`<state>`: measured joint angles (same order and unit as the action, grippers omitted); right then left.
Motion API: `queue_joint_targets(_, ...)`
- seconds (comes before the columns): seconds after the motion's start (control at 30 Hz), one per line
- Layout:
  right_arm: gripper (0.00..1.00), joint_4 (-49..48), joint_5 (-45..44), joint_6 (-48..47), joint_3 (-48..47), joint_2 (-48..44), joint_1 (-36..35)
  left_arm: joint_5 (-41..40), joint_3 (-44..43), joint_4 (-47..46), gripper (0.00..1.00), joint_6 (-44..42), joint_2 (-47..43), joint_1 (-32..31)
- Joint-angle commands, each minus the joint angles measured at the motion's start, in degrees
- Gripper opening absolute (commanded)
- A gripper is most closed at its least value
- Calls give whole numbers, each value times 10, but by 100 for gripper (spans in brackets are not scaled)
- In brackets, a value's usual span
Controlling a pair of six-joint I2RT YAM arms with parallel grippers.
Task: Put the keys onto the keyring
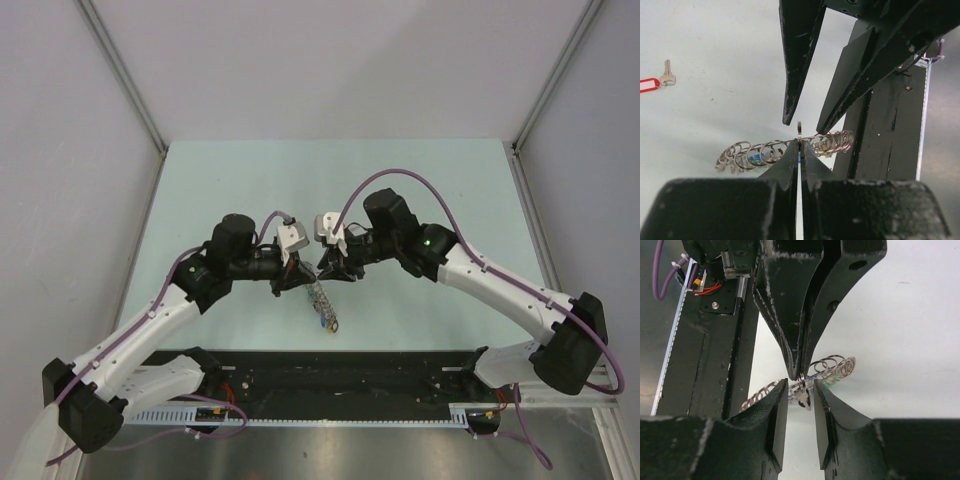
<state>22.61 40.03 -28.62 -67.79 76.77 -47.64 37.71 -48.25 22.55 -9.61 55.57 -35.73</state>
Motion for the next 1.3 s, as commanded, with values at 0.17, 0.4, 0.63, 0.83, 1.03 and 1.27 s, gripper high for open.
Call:
queue_joint_targets(0.17,30,30,8,-34,-58,37,-15,38,-35,-6,0,-18,3,-2)
queue_joint_targets(0.4,22,67,-1,-49,-72,56,-20,34,-35,-2,0,-22,0,-2)
queue_joint_targets(0.63,22,74,-4,-47,-72,56,-19,39,-34,-7,0,-21,-5,-2)
queue_joint_targets(0.83,22,63,27,-25,-72,61,0,37,-24,-26,0,-16,-23,-3)
queue_joint_targets(1.03,16,58,27,-21,-71,64,-4,39,-19,-36,0,-10,-29,-2)
queue_joint_targets(1.27,0,36,33,-3,-61,48,-2,37,-20,-36,0,-9,-25,-2)
